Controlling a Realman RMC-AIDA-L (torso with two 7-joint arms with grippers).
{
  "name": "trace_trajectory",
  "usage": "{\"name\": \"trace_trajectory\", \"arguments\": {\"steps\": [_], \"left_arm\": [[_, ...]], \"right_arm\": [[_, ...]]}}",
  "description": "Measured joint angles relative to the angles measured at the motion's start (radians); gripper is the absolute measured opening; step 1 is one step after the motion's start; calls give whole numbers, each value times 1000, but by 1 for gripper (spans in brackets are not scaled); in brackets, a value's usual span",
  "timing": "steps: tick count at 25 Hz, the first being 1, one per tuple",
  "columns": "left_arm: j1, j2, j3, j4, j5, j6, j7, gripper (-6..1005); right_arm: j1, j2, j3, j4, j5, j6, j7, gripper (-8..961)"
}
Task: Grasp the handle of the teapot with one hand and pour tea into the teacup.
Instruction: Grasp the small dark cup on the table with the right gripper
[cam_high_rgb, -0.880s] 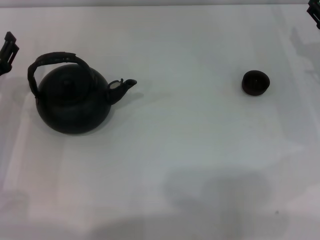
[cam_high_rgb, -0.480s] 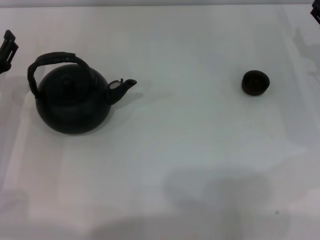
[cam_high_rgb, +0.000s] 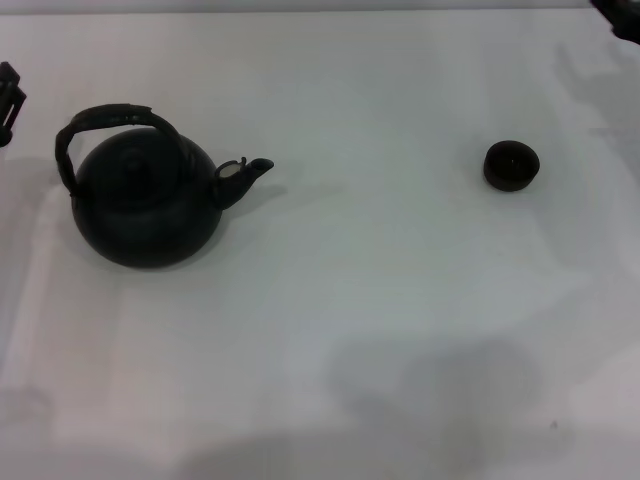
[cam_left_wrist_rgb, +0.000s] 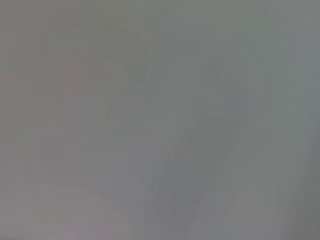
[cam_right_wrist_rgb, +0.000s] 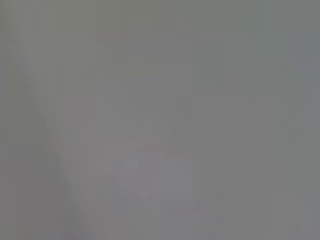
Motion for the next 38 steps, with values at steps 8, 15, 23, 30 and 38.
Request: {"name": "trace_trajectory", "arguments": {"steps": [8, 15, 23, 30, 38], "left_arm": [[14, 1, 0, -7, -2, 8, 0, 791], [28, 5, -1, -11, -3, 16, 0, 791], [22, 5, -3, -14, -7, 16, 0, 790], [6, 4, -3, -23, -14, 12, -4, 790], [3, 6, -3, -28, -15, 14, -50, 791]], "right_arm": [[-12, 6, -91, -82, 10, -25, 43, 827], [-62, 6, -71, -81, 43, 70, -10, 827], [-79, 5, 20, -36, 83, 60, -48, 827], [-104, 6, 23, -32, 79, 65, -50, 827], [-119, 6, 9, -24, 78, 104, -40, 827]]}}
